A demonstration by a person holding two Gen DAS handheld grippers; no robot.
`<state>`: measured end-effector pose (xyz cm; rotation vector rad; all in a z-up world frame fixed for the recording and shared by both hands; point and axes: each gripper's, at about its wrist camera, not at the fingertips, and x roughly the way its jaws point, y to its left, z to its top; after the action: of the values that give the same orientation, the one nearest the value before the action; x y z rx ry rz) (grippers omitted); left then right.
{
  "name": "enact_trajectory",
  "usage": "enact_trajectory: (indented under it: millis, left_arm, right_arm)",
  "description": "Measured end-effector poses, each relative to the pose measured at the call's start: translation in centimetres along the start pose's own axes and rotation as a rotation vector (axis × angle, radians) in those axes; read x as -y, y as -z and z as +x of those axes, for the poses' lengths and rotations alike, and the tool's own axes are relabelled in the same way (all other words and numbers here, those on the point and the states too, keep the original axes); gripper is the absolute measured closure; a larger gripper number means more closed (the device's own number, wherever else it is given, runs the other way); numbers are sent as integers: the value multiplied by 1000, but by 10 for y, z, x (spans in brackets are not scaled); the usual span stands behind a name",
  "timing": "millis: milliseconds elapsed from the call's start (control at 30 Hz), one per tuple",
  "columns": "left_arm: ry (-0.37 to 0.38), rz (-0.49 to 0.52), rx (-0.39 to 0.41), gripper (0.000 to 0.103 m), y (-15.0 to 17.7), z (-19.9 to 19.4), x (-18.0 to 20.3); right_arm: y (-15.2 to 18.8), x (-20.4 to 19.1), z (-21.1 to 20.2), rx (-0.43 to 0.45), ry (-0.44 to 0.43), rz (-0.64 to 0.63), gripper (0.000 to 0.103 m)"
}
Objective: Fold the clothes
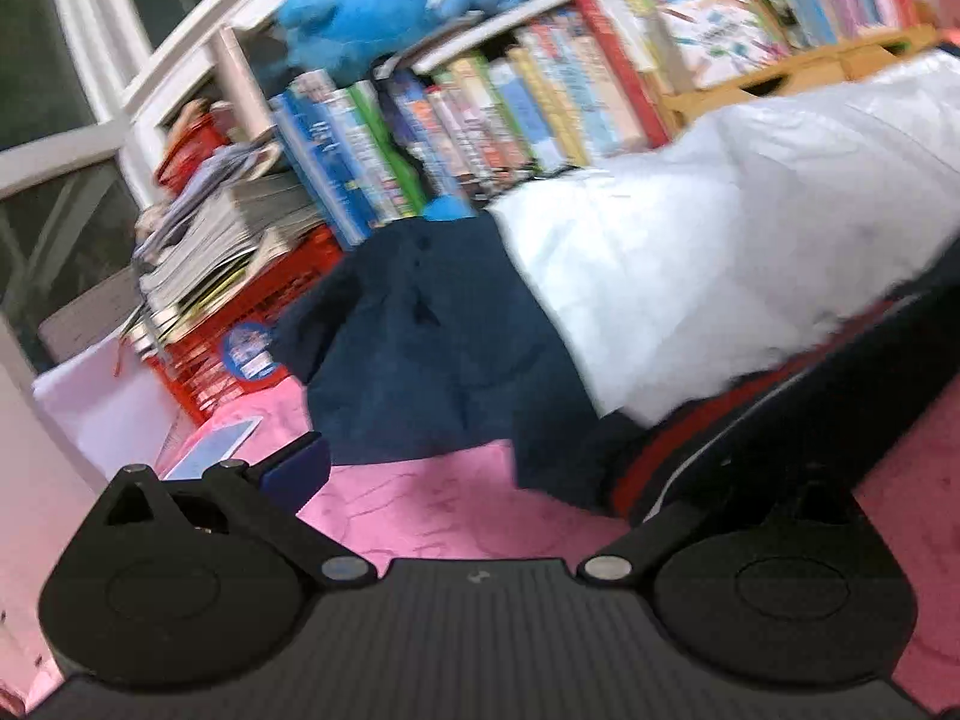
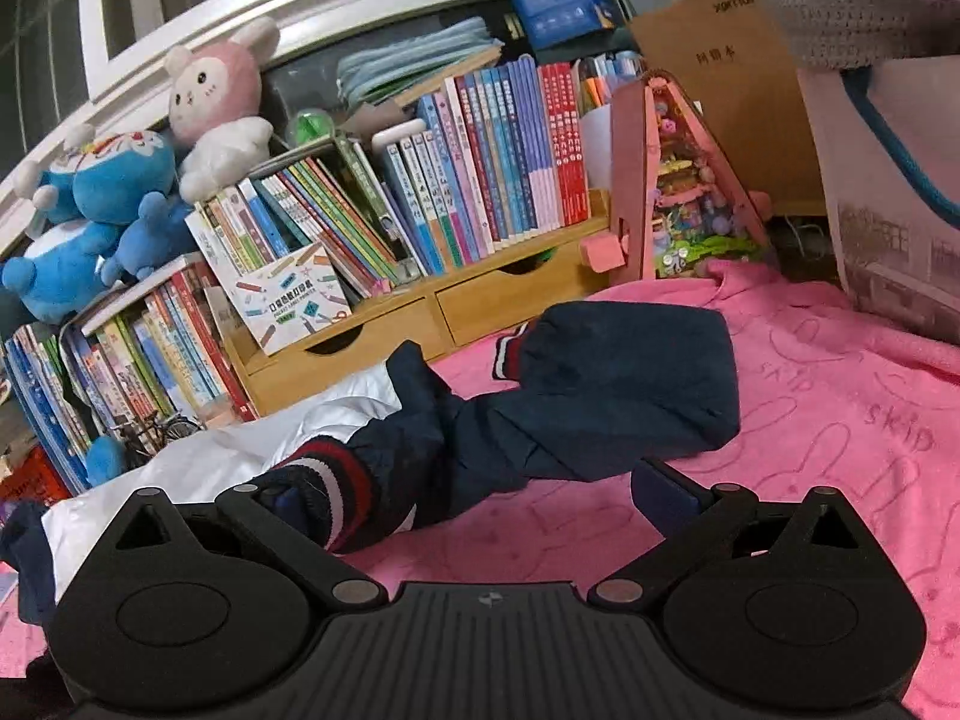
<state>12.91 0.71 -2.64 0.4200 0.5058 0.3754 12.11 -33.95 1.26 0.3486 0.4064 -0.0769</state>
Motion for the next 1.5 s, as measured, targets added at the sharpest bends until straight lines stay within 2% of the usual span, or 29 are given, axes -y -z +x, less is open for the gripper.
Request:
enact_trajectory:
  millis: [100,167,233,300,467,600,800,1000,1200,1500]
  left_arm:
    - [-31,-37,17,0,-3,0,-11]
    - [-45,-20,33,0,-3,-3,-17]
    - [-52,5,48,0,-2,-6,-23]
    - [-26,32,52,0,4,-11,-33]
    - [78,58,43,0,23,-34,-66]
    - [158,24,9,0,34,-58,-90]
    - [245,43,-29,0,60,-96,-111]
    - [317,63,-76,0,89,-131,-118]
    - [339,79,-108,0,107,-144,-117]
    - [343,81,-117,0,116,-152,-120]
  right_arm:
    - [9,-16,-3,19,80,-192,0]
    - [16,-27,-6,35,133,-329,0]
    - [23,-32,-14,39,134,-400,0]
    - [27,-33,-21,32,116,-438,0]
    - [36,-25,-52,-3,49,-478,0]
    - [50,-22,-85,-21,25,-522,0]
    - [67,-11,-135,-88,-20,-556,0]
    - [90,7,-169,-175,-13,-533,0]
    - [110,19,-189,-242,-10,-521,0]
    - [120,24,-204,-272,-26,-534,0]
